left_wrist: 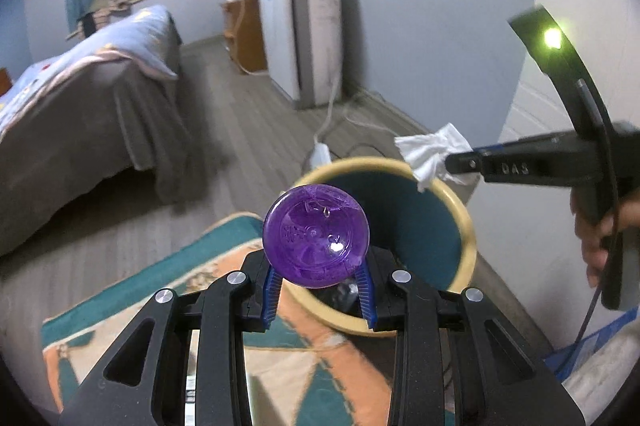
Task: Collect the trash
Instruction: 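Drop the tissue into the bin with the right gripper while the left drops the purple bottle, then grasp the blue glove with the left gripper while the right grasps the blue face mask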
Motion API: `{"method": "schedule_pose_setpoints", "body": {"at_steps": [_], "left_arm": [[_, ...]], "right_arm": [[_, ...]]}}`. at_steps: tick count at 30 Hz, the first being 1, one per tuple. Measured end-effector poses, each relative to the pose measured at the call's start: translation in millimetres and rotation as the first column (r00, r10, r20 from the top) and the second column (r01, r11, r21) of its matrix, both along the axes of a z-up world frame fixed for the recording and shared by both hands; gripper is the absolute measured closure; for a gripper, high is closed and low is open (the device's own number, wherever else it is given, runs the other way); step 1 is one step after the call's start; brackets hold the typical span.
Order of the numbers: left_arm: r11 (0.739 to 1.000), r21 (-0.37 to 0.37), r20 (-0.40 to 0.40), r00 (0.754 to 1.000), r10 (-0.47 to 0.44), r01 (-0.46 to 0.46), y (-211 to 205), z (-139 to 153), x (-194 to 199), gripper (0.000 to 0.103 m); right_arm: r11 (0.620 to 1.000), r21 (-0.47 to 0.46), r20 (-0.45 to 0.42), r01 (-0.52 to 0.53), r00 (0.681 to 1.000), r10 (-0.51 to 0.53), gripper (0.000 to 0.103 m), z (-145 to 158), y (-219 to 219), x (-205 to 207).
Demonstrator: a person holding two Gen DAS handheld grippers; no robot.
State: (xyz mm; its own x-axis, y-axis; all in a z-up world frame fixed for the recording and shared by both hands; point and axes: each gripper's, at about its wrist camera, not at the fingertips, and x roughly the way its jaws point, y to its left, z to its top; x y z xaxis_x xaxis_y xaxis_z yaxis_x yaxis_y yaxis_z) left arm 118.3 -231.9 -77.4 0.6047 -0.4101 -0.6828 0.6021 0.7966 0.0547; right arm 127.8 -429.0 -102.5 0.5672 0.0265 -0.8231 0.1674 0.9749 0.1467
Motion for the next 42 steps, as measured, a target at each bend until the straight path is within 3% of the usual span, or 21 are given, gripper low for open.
{"method": "schedule_pose_setpoints", "body": {"at_steps": [6,8,11,13,15,20,23,26,33,39,42], "left_arm": [[0.998,0.048,-0.064,0.998,-0.028,0.031,-18,-34,4,0.069],[0.998,0.059,-0.064,0.998,-0.028,0.032,-21,-42,5,0.066],[0.998,0.063,-0.058,0.998,-0.019,0.023,-21,-44,10,0.051],[0.998,0.055,-0.058,0.998,-0.010,0.013,-18,-43,11,0.049],[0.999,0.049,-0.063,0.998,0.011,-0.008,-13,-42,13,0.043],[0.998,0.034,-0.061,0.997,0.055,-0.053,-2,-37,16,0.015],[0.996,0.044,-0.041,0.995,0.086,-0.084,4,-33,15,0.010],[0.993,0.051,-0.033,0.994,0.108,-0.106,13,-31,15,0.009],[0.987,0.052,-0.031,0.988,0.152,-0.150,35,-15,11,0.008],[0.978,0.032,-0.025,0.978,0.205,-0.204,77,29,-2,0.008],[0.969,0.030,0.023,0.970,0.243,-0.244,108,52,-16,0.006]], "right_arm": [[1.000,0.022,-0.052,0.010,0.999,-0.009,0.086,-19,-1,7],[1.000,0.022,-0.057,0.011,0.998,-0.009,0.074,-20,0,10],[1.000,0.019,-0.058,0.017,0.998,-0.016,0.064,-21,-3,11],[0.999,0.025,-0.060,0.026,0.998,-0.024,0.063,-22,-7,13],[0.999,0.030,-0.060,0.032,0.998,-0.030,0.056,-22,-8,14],[0.999,0.017,-0.051,0.037,0.998,-0.036,0.036,-18,-5,13],[0.999,0.009,-0.040,0.045,0.998,-0.044,0.019,-14,-4,12],[0.999,0.014,-0.022,0.049,0.999,-0.049,0.009,-9,-2,11],[0.998,-0.004,-0.009,0.058,0.998,-0.058,0.006,0,8,10],[0.998,-0.029,0.014,0.059,0.998,-0.059,0.006,8,26,0],[0.998,-0.022,0.037,0.050,0.998,-0.049,0.006,15,38,-9]]}}
